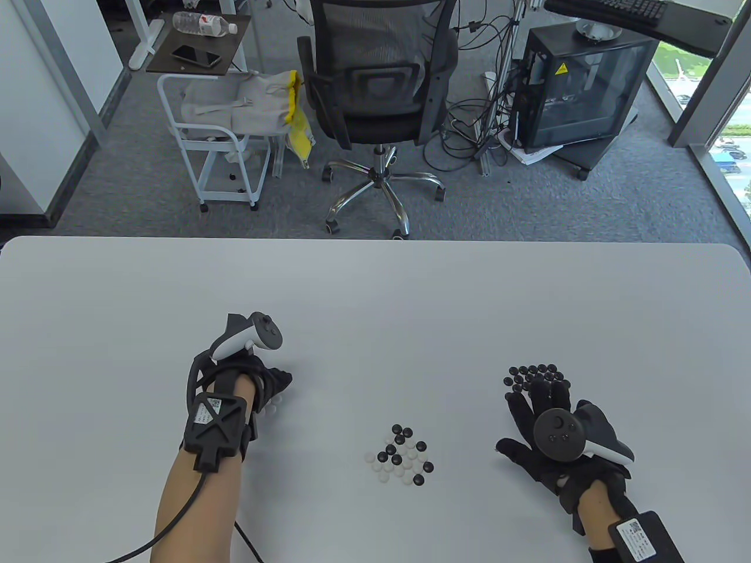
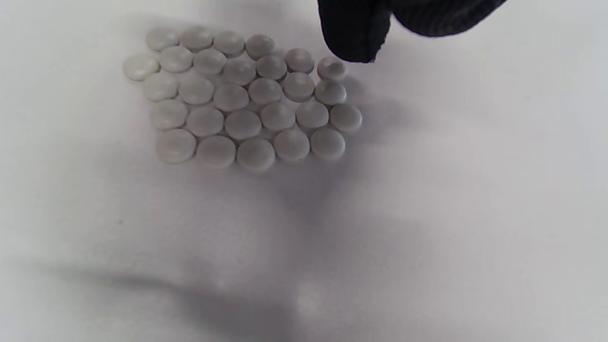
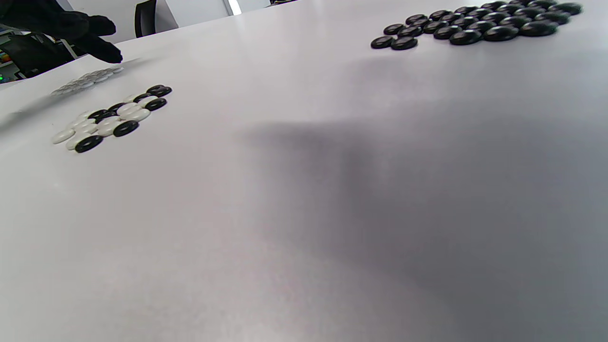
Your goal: Go stone sorting task
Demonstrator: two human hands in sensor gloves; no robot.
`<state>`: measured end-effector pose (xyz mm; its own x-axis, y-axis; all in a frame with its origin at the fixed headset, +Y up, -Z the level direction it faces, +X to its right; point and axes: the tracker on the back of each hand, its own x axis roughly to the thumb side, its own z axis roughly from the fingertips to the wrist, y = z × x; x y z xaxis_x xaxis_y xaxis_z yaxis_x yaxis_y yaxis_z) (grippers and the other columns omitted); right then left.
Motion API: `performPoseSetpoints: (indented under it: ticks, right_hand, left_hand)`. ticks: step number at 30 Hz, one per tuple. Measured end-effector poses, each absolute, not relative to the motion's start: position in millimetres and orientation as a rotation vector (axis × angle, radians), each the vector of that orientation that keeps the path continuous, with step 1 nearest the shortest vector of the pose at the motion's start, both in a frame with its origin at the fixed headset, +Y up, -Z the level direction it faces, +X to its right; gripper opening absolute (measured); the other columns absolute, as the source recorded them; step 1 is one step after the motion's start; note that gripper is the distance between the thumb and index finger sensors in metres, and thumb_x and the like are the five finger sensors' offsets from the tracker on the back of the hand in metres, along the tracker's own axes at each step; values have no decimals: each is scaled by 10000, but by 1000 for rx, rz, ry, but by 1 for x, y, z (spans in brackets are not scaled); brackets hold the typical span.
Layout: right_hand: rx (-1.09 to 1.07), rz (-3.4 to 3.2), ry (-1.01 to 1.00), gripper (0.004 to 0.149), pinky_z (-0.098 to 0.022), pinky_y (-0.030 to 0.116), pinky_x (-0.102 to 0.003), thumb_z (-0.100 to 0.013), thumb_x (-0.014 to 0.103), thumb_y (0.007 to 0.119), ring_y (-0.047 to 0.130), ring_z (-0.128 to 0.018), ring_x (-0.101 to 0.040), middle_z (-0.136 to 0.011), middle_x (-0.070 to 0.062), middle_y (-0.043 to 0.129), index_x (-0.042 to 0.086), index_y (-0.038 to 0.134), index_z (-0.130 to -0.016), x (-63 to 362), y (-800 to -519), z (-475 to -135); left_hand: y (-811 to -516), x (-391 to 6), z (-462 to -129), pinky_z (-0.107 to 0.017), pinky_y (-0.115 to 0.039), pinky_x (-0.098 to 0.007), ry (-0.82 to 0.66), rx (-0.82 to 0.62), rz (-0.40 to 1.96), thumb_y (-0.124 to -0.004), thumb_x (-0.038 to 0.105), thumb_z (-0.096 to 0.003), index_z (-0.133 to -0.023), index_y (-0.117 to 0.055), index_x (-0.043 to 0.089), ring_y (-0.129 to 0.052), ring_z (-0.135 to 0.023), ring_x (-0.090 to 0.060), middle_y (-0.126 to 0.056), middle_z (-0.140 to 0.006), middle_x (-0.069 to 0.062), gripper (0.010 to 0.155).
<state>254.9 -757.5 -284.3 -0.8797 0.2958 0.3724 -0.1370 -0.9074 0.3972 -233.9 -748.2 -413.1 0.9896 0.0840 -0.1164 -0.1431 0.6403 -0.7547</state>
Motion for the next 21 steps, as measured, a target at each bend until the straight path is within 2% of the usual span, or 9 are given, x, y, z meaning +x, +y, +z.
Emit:
performPoseSetpoints:
  ticks: [3, 9, 15, 21]
  right_hand:
    - [638, 2793, 533, 856, -481, 26, -896, -632, 518, 476, -103, -870, -699, -1056, -478, -68, -64, 155, -1171, 255, -758, -285]
    - [638, 2794, 525, 852, -482, 26, -895, -635, 516, 473, -104, -870, -699, -1056, -477, -69, -64, 154, -1171, 255, -757, -285]
    - [638, 2795, 530, 855, -481, 25, -895, -632, 517, 475, -105, -869, -700, -1056, -478, -68, -64, 154, -1171, 254, -758, -285]
    - [647, 2796, 524, 856, -481, 26, -896, -631, 518, 477, -105, -869, -701, -1057, -477, -68, -63, 154, -1171, 253, -758, -285]
  left_hand:
    - [-736, -221, -408, -553, 13, -807, 1, -841, 109, -506, 534, -503, -1142, -567, 321, 207, -919, -516, 138, -1120, -192, 677]
    - [-722, -175, -380, -559, -26, -813, -273, -838, 82, -517, 530, -511, -1127, -611, 312, 158, -936, -533, 82, -1139, -213, 661]
    - [-727, -125, -351, -561, -51, -817, -472, -861, 26, -523, 528, -510, -1121, -626, 306, 132, -945, -540, 51, -1146, -224, 658]
    - [-739, -89, -339, -563, -47, -817, -566, -859, -17, -518, 528, -512, -1128, -588, 313, 139, -942, -541, 68, -1142, -222, 657]
